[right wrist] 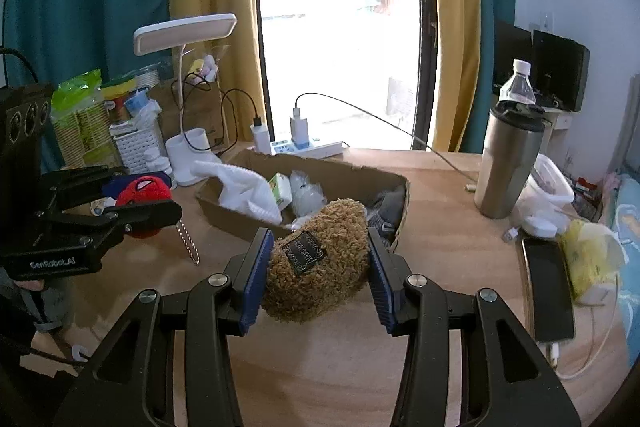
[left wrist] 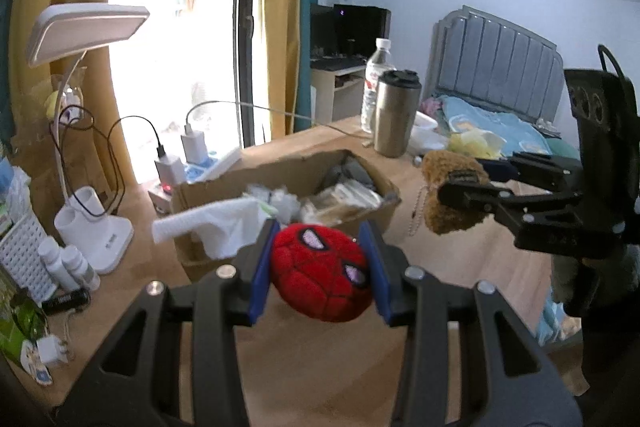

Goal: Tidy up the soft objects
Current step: 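Carry the red ball and brown pouch with both grippers over the box, then lower the red ball and brown pouch into the box and open both grippers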

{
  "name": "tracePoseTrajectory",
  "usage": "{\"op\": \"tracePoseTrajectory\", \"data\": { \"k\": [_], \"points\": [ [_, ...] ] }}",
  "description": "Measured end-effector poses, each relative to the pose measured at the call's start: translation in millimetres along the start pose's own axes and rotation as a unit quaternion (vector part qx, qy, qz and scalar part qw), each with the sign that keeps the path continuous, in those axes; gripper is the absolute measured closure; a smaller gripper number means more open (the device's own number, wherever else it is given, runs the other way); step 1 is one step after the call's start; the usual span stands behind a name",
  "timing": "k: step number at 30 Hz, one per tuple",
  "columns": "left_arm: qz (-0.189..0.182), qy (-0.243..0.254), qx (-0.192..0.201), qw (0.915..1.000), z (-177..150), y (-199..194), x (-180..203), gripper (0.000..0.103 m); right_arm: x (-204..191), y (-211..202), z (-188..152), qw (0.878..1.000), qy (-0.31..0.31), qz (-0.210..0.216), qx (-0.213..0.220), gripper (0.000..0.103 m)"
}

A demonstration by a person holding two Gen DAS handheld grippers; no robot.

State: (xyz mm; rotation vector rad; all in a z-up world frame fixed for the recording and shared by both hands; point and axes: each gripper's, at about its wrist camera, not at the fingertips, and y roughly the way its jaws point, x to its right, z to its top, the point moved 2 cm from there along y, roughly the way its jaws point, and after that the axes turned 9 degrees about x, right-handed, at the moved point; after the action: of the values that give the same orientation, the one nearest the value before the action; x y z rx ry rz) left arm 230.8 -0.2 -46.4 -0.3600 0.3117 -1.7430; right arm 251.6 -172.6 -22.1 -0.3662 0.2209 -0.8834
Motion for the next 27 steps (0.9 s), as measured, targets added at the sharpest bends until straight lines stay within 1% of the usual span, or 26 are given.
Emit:
{"op": "tracePoseTrajectory", "data": {
  "k": [10,15,19,22,24,27],
  "points": [
    [0.022,-0.003,0.011,0.9997,14,19,-35,0.060,0,35,12,1.000,-0.003,0.007,-0.002,0.055],
    [0.034,-0.015,0.017,0.9991,16,31,-56,0.060,-2,53,16,1.000,-0.011,0.013,-0.009,0.055],
    [0.037,-0.029,0.019,0.9987,15,46,-71,0.060,-4,65,22,1.000,-0.016,0.017,-0.010,0.055],
    [0.040,-0.035,0.017,0.9984,14,57,-80,0.060,-4,75,26,1.000,-0.018,0.020,-0.009,0.055],
    [0.050,-0.035,0.010,0.9981,11,66,-84,0.060,-5,80,28,1.000,-0.020,0.022,-0.010,0.055],
    [0.054,-0.041,-0.002,0.9977,5,81,-91,0.060,-6,90,27,0.999,-0.020,0.027,-0.014,0.055]
  ]
}}
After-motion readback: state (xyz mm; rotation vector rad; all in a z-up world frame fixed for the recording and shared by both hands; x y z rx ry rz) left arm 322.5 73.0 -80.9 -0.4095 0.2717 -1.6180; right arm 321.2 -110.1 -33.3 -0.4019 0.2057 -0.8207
